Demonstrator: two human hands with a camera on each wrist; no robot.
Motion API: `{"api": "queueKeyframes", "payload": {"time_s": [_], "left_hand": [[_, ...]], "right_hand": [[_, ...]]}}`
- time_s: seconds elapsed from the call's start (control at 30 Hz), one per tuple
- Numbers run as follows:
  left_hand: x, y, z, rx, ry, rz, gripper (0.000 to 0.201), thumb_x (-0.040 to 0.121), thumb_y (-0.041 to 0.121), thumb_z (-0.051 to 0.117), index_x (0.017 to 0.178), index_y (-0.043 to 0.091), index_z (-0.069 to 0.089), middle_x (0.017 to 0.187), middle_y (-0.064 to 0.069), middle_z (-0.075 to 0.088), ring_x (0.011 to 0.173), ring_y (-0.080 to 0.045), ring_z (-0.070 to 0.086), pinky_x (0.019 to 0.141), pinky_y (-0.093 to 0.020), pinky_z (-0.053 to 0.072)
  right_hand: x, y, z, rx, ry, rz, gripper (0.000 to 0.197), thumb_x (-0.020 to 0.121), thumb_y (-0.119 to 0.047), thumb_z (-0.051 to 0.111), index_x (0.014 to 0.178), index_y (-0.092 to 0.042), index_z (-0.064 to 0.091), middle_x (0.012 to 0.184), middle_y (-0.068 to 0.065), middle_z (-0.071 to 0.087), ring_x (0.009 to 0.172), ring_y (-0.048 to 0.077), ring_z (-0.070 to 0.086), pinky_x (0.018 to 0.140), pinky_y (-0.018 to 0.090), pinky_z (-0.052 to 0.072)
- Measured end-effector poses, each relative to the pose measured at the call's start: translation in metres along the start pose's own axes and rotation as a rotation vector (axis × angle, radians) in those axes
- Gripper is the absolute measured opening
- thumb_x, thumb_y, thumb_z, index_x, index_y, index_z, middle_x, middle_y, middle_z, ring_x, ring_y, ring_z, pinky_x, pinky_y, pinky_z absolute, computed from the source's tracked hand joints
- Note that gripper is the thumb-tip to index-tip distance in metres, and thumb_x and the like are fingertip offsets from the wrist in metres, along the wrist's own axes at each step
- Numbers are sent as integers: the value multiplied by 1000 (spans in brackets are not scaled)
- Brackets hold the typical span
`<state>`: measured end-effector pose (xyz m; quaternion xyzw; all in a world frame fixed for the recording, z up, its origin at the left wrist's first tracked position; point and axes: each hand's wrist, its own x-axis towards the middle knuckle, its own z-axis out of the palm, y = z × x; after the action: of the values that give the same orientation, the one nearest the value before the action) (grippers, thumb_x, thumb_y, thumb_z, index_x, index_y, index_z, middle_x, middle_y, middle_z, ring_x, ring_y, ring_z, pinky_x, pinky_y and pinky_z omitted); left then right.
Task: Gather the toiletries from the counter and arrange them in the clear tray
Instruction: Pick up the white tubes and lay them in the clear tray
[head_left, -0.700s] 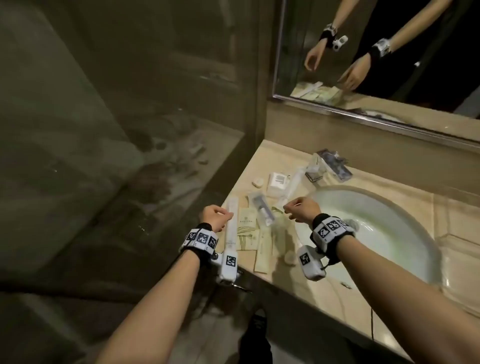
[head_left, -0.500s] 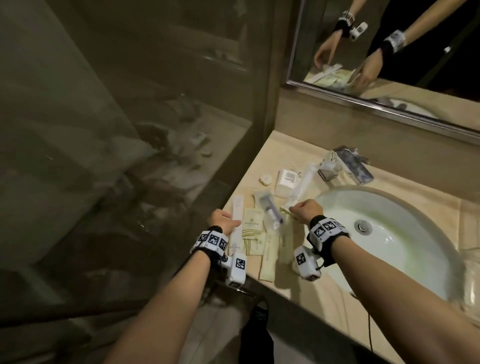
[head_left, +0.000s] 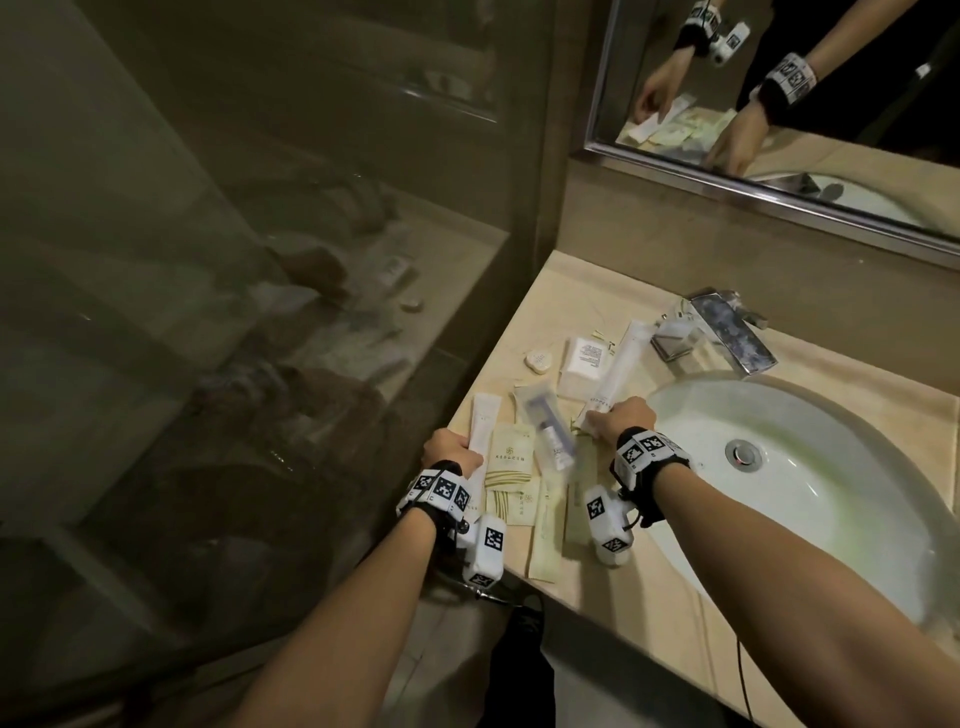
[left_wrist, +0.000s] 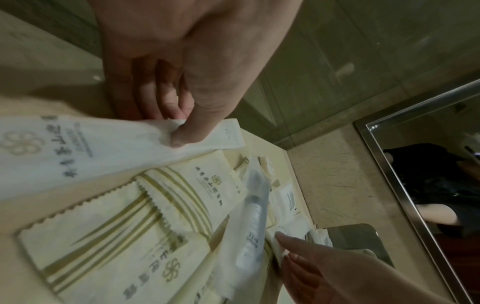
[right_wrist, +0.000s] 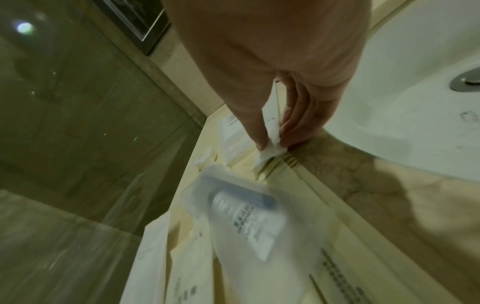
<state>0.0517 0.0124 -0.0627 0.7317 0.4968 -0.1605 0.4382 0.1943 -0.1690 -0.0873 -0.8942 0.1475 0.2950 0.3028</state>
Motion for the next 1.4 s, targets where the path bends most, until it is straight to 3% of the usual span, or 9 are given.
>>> {"api": "queueKeyframes", "payload": {"time_s": [0.13, 0.27, 0.4, 0.63, 0.83, 1.0, 1.17, 1.3, 1.4], "left_hand": [[1, 6, -7, -72, 18, 19, 29, 79, 5, 69, 107, 3, 63, 120, -16, 64, 111, -30, 62, 94, -34, 51], [-6, 22, -17, -181, 19, 109, 33, 82, 6, 68, 113, 4, 61, 117, -15, 67, 106, -30, 64, 89, -34, 53], [-18, 48, -18, -279, -51, 206, 32, 86, 9, 64, 118, 6, 59, 116, -16, 66, 100, -30, 66, 72, -31, 58], [-59, 130, 15, -250, -272, 449, 34, 91, 20, 60, 122, 10, 53, 106, -17, 70, 84, -28, 69, 45, -23, 50], [-114, 197, 81, -194, -377, 584, 37, 88, 25, 64, 122, 13, 54, 101, -18, 72, 90, -33, 71, 64, -36, 58], [-175, 234, 163, -186, -471, 642, 43, 89, 21, 63, 129, 10, 51, 96, -13, 68, 77, -22, 67, 55, -28, 56], [-233, 243, 251, -223, -525, 602, 44, 91, 17, 62, 131, 10, 47, 103, -13, 65, 82, -24, 67, 72, -41, 58], [-263, 235, 318, -182, -562, 536, 47, 91, 17, 61, 133, 8, 43, 118, -20, 64, 99, -34, 67, 72, -41, 59], [-275, 226, 354, -146, -563, 505, 48, 91, 17, 61, 134, 6, 44, 121, -22, 63, 101, -36, 66, 71, -39, 59]], "right_hand": [[-4, 0, -14, 0, -54, 33, 23, 82, -21, 71, 81, -6, 54, 82, 8, 57, 68, 20, 51, 45, 23, 31], [-11, 4, -28, 140, -57, -36, 21, 75, -14, 74, 72, -12, 53, 86, 13, 63, 75, 25, 61, 60, 31, 51], [-32, 8, -51, 364, -66, -129, 25, 75, -5, 75, 90, -13, 56, 95, 12, 67, 88, 29, 67, 86, 45, 57], [-73, 17, -128, 517, -132, -384, 47, 80, -3, 75, 121, -10, 54, 100, 12, 65, 85, 22, 63, 61, 28, 51], [-89, 70, -215, 600, -8, -469, 34, 83, -11, 73, 115, -14, 62, 92, 8, 67, 80, 19, 62, 68, 29, 51], [-88, 157, -293, 652, 147, -438, 21, 90, -16, 66, 111, -12, 66, 94, 9, 71, 79, 16, 64, 67, 22, 51], [-85, 254, -361, 657, 74, -365, 44, 87, 2, 62, 126, -19, 56, 102, 14, 71, 83, 25, 68, 64, 25, 55], [-69, 330, -388, 613, 133, -227, 27, 91, -28, 63, 118, -26, 61, 89, 10, 69, 70, 23, 58, 55, 28, 42], [-49, 379, -392, 502, 242, -142, 19, 88, -21, 67, 106, -17, 63, 96, 8, 69, 76, 22, 61, 63, 31, 49]]}}
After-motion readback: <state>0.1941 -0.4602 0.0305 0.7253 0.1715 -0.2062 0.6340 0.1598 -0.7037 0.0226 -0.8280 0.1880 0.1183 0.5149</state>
